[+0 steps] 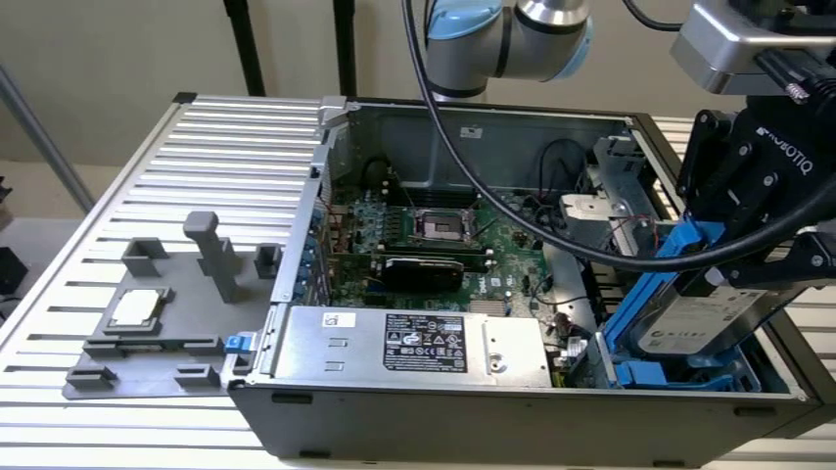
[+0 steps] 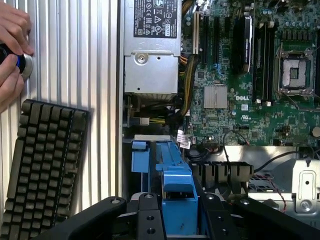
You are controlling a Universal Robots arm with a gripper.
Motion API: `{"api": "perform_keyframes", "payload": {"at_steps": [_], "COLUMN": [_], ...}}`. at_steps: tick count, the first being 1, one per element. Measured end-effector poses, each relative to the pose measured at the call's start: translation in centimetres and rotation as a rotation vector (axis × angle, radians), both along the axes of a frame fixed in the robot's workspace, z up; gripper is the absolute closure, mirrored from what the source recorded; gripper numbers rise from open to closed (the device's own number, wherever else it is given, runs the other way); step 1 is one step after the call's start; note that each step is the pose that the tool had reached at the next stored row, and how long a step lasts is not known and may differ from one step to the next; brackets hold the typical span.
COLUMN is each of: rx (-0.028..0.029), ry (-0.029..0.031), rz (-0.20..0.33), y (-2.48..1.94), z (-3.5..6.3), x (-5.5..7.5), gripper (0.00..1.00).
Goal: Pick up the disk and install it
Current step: 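Insert the disk into the insertion slot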
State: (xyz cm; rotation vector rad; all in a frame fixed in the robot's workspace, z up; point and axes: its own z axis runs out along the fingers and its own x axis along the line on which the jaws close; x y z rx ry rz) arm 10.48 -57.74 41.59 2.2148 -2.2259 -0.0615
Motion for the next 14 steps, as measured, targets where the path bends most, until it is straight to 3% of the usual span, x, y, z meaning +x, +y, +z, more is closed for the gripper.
{"api": "perform_keyframes", "payload": {"at_steps": [3,4,8,14], "rx": [0.0,-0.0001,0.0,0.0019], "ry": [0.0001,0.0001,0.0002,0.0001], "rz": [0.002,0.002,0.004,0.006], "y": [0.0,0.0,-0.01,0.0], "z": [-0.2,-0.26,-0.35,-0.34], "x": [0.0,0.0,0.1,2.2], "gripper": [0.66,0.6,0.6,0.6]}}
